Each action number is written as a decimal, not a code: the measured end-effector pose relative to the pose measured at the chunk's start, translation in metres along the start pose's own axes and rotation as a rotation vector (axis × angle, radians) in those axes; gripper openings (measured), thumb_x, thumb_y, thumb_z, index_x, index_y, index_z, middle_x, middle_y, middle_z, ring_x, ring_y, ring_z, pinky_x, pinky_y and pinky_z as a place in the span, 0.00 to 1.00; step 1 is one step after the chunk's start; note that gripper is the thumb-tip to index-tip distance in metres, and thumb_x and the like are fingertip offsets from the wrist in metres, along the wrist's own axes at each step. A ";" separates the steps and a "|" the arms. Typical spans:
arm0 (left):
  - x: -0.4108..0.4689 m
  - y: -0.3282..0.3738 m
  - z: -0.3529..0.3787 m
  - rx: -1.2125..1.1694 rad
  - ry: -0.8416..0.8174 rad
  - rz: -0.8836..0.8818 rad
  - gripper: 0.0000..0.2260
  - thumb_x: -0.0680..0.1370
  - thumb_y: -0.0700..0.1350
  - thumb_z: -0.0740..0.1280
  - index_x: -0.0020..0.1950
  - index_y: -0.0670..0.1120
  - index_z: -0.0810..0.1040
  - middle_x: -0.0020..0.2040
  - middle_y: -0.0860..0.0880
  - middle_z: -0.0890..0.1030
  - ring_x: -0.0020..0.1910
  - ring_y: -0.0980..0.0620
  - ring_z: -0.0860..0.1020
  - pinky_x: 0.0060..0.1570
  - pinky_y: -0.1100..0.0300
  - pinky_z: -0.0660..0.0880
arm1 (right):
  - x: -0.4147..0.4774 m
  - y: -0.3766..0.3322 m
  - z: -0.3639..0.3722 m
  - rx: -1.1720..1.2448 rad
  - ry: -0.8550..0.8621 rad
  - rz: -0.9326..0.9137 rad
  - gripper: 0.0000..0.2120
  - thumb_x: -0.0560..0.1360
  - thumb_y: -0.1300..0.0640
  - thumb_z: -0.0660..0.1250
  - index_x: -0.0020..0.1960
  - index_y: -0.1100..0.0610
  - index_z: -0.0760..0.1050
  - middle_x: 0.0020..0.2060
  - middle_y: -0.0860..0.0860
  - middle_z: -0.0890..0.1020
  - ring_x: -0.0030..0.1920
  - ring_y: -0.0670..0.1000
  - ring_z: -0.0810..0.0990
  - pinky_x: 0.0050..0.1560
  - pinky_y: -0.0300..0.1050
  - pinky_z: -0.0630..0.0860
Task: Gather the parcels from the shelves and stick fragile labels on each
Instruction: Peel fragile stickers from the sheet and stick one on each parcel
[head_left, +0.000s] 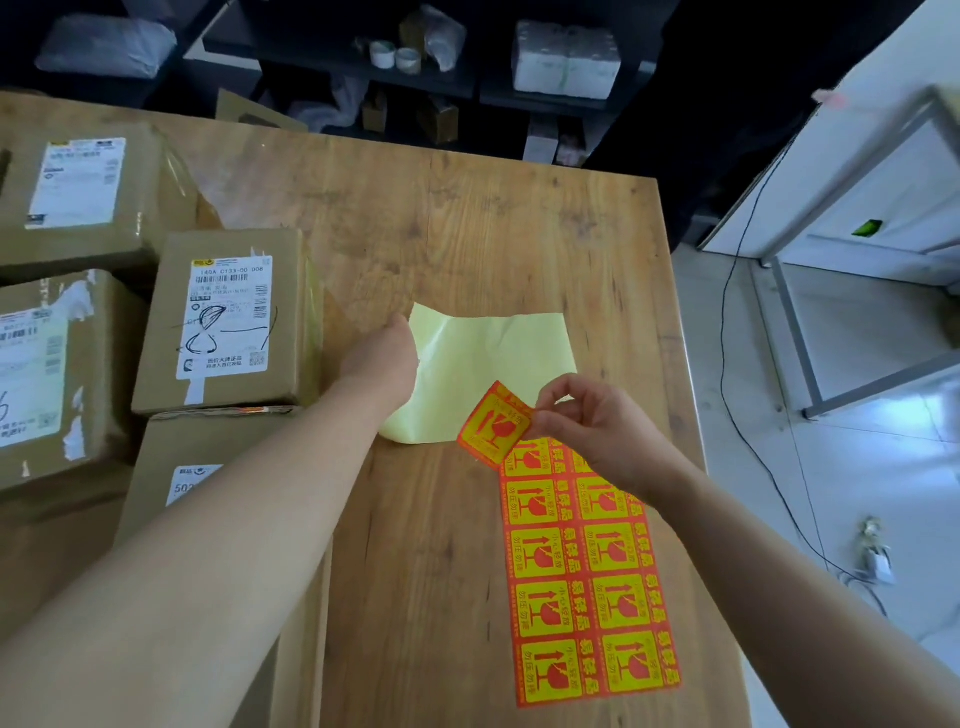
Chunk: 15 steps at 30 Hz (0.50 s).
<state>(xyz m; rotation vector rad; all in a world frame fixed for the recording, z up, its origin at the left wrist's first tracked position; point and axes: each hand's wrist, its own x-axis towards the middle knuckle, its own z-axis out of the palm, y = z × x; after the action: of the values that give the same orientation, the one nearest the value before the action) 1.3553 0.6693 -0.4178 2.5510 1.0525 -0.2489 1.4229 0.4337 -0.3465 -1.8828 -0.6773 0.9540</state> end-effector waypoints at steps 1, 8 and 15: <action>-0.006 0.003 -0.006 0.008 -0.008 0.005 0.16 0.79 0.44 0.61 0.64 0.41 0.62 0.59 0.41 0.74 0.53 0.40 0.75 0.41 0.51 0.68 | -0.001 -0.001 0.000 -0.016 0.022 0.000 0.04 0.78 0.59 0.66 0.47 0.60 0.73 0.41 0.52 0.86 0.26 0.39 0.76 0.26 0.33 0.66; -0.106 0.004 -0.041 -0.540 -0.012 0.179 0.11 0.79 0.54 0.61 0.53 0.49 0.75 0.52 0.54 0.80 0.48 0.55 0.77 0.43 0.62 0.71 | -0.006 -0.010 0.019 -0.118 0.067 -0.079 0.04 0.79 0.54 0.63 0.47 0.53 0.71 0.38 0.44 0.86 0.21 0.42 0.64 0.21 0.35 0.62; -0.177 -0.026 -0.046 -0.783 0.002 0.105 0.05 0.76 0.46 0.68 0.41 0.49 0.77 0.34 0.52 0.79 0.30 0.58 0.72 0.34 0.62 0.69 | -0.031 -0.032 0.061 -0.070 0.134 -0.205 0.03 0.78 0.56 0.66 0.48 0.50 0.73 0.36 0.42 0.85 0.27 0.40 0.75 0.29 0.31 0.68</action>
<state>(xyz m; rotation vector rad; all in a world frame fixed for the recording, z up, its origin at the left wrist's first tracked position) 1.2130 0.5913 -0.3298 1.8802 0.7965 0.1711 1.3524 0.4529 -0.3261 -1.8774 -0.8142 0.6756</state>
